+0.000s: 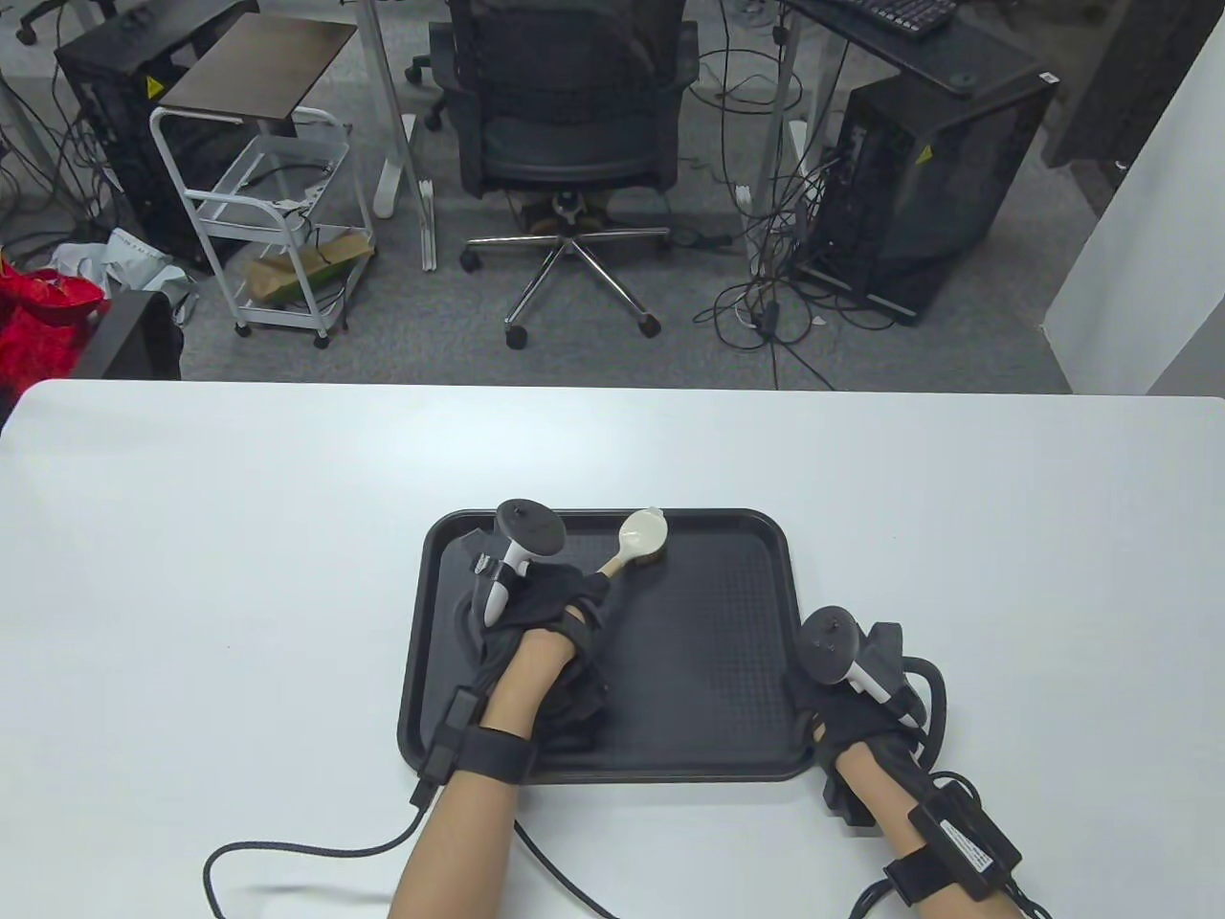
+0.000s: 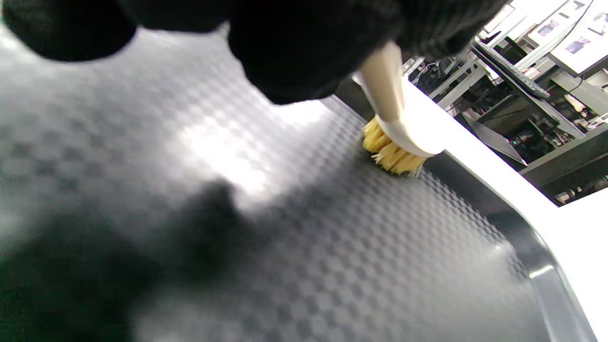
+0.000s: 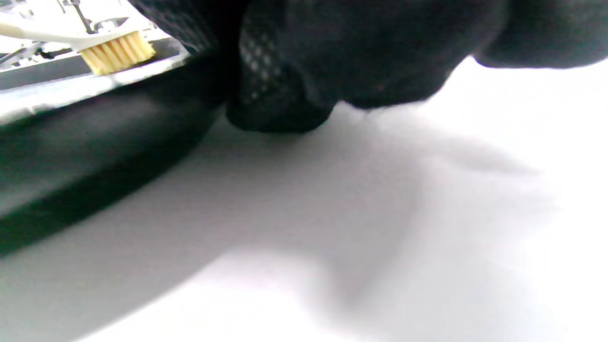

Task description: Scrub the tray with pot brush

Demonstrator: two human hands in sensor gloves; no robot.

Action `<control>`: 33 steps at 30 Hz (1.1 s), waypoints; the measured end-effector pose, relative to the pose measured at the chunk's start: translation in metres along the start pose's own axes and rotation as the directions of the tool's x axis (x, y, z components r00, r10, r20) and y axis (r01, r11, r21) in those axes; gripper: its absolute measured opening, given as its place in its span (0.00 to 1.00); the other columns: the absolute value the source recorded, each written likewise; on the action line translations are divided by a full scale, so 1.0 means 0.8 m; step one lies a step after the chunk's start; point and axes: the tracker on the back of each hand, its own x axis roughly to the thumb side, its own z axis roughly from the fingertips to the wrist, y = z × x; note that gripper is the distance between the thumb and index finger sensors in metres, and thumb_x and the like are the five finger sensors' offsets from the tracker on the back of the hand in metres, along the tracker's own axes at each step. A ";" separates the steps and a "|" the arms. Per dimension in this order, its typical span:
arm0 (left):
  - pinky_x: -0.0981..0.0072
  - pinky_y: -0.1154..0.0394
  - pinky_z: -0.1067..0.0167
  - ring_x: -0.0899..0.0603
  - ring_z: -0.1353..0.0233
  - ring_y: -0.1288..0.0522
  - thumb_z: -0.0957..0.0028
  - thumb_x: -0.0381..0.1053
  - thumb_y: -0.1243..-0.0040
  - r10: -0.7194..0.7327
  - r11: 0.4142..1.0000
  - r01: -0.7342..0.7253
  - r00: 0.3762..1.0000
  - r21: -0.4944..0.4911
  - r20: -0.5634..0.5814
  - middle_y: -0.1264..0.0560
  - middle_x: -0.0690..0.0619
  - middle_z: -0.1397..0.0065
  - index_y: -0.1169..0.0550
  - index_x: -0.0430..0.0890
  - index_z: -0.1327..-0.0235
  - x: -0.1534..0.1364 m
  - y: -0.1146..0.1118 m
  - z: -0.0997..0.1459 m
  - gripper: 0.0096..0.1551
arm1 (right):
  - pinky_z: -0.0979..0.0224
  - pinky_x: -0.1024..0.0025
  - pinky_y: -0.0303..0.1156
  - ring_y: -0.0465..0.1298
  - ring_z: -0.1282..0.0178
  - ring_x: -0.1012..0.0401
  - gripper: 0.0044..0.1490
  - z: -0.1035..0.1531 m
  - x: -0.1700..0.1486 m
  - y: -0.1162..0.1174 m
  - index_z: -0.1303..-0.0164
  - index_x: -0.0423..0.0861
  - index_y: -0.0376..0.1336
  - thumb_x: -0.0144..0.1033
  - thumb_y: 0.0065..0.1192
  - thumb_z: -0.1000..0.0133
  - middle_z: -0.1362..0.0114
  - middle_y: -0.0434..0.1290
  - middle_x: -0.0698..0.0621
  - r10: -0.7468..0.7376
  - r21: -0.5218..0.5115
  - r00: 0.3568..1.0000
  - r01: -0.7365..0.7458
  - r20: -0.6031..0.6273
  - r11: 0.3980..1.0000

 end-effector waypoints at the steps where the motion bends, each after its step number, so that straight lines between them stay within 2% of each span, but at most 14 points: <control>1: 0.47 0.20 0.57 0.50 0.79 0.20 0.56 0.65 0.39 0.004 1.000 -0.004 1.000 0.004 -0.005 0.14 0.54 0.67 0.21 0.39 0.46 -0.004 0.002 0.000 0.37 | 0.62 0.54 0.78 0.80 0.80 0.55 0.39 0.000 0.000 0.000 0.30 0.37 0.54 0.43 0.59 0.46 0.66 0.82 0.50 0.000 0.000 1.000 0.000 0.000 1.000; 8: 0.47 0.20 0.56 0.49 0.78 0.19 0.55 0.65 0.40 -0.014 0.999 0.012 0.998 -0.044 -0.056 0.14 0.53 0.65 0.22 0.39 0.45 -0.028 0.033 -0.001 0.37 | 0.62 0.54 0.78 0.80 0.80 0.55 0.39 0.000 0.000 0.000 0.30 0.37 0.54 0.43 0.59 0.46 0.66 0.82 0.50 -0.003 0.002 1.000 0.003 0.000 1.000; 11: 0.47 0.20 0.56 0.49 0.78 0.19 0.55 0.65 0.40 -0.032 0.999 0.031 0.996 -0.013 -0.083 0.14 0.53 0.66 0.22 0.38 0.45 -0.035 0.046 0.001 0.37 | 0.62 0.54 0.78 0.80 0.80 0.55 0.39 0.000 0.000 0.000 0.30 0.37 0.54 0.43 0.59 0.46 0.66 0.82 0.50 -0.005 0.002 1.000 0.005 0.001 1.000; 27: 0.46 0.20 0.54 0.48 0.77 0.18 0.54 0.64 0.40 -0.066 0.998 0.068 0.975 0.000 -0.211 0.14 0.52 0.64 0.22 0.38 0.44 -0.084 0.094 0.005 0.37 | 0.62 0.54 0.78 0.80 0.80 0.55 0.38 0.000 0.000 0.000 0.30 0.37 0.54 0.43 0.59 0.46 0.66 0.82 0.50 -0.004 0.002 1.000 0.004 0.000 1.000; 30: 0.46 0.20 0.54 0.48 0.76 0.18 0.54 0.64 0.40 -0.010 0.999 0.001 0.978 -0.044 -0.207 0.14 0.52 0.64 0.23 0.38 0.43 -0.099 0.100 0.002 0.37 | 0.62 0.54 0.78 0.80 0.80 0.55 0.39 0.000 0.000 0.000 0.30 0.37 0.54 0.43 0.59 0.46 0.66 0.82 0.50 -0.003 0.001 1.000 0.003 0.000 1.000; 33: 0.46 0.20 0.53 0.48 0.76 0.18 0.54 0.64 0.40 0.023 0.999 -0.030 0.974 -0.028 -0.225 0.14 0.52 0.63 0.23 0.38 0.43 -0.115 0.107 0.000 0.37 | 0.62 0.54 0.78 0.80 0.80 0.55 0.39 0.000 -0.001 0.000 0.30 0.37 0.54 0.43 0.59 0.46 0.66 0.82 0.50 -0.004 0.002 1.000 0.004 0.000 1.000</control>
